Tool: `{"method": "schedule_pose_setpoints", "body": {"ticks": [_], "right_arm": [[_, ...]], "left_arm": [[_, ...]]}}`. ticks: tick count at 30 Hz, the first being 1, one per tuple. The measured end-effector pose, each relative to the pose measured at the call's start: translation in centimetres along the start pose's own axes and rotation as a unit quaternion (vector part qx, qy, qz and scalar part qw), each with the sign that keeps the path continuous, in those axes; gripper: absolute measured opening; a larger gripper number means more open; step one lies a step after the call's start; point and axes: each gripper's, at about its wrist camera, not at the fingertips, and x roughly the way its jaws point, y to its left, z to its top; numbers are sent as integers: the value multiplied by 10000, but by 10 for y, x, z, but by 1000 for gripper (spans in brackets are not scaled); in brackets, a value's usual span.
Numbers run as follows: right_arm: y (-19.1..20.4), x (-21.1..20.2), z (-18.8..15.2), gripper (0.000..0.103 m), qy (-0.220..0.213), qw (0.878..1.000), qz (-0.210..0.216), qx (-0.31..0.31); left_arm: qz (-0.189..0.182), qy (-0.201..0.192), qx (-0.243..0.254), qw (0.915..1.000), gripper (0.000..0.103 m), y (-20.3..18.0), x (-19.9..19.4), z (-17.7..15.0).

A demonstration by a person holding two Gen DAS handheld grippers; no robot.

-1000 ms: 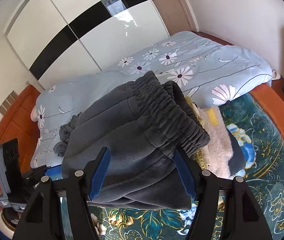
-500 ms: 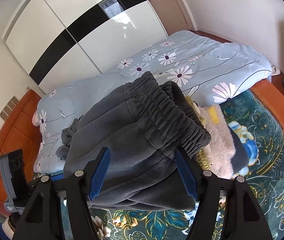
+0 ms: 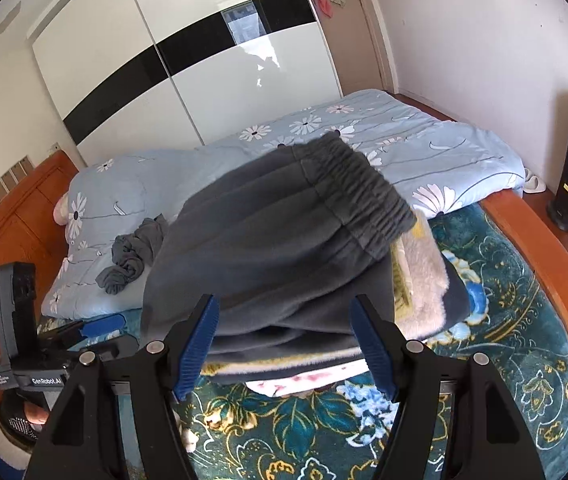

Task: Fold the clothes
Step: 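Lower the sweatpants onto the yellow knit on the stack with both grippers, then open both grippers and withdraw them from the stacked sweatpants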

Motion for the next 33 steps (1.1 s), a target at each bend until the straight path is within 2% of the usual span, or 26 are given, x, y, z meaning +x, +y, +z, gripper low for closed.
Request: {"method": "schedule_pose_setpoints", "body": {"ticks": [2, 5, 7, 10, 12, 14, 18, 21, 26, 31, 33], "right_arm": [[1, 6, -15, 70, 135, 9999, -81, 5], [0, 17, -33, 79, 289, 9994, 22, 206], [0, 24, -41, 80, 375, 9989, 5, 277], [1, 29, -51, 82, 398, 9985, -12, 385], [2, 33, -56, 89, 385, 9979, 17, 526], [4, 39, -62, 89, 422, 9971, 13, 636], [13, 45, -71, 92, 489, 9972, -130, 554], [19, 45, -75, 96, 498, 9975, -265, 433], [27, 46, -81, 96, 508, 9975, -412, 269], [31, 49, -82, 97, 488, 9975, -458, 247], [32, 50, -82, 103, 487, 9974, -503, 194]], "left_arm": [[151, -44, -47, 9999, 91, 2, 1, -9], [162, -43, -143, 9998, 91, 5, 0, -20], [199, -75, -131, 9997, 91, 6, -4, -26], [344, -145, -76, 9993, 91, 7, -12, -33], [398, -215, -77, 9989, 91, 10, -16, -36], [399, -278, -93, 9988, 91, 14, -19, -39], [448, -284, -142, 9985, 93, 18, -23, -45], [452, -359, -285, 9979, 103, 21, -26, -51], [465, -384, -487, 9970, 103, 25, -28, -57], [590, -325, -448, 9967, 103, 23, -26, -63], [633, -291, -520, 9962, 103, 24, -24, -65]]}}
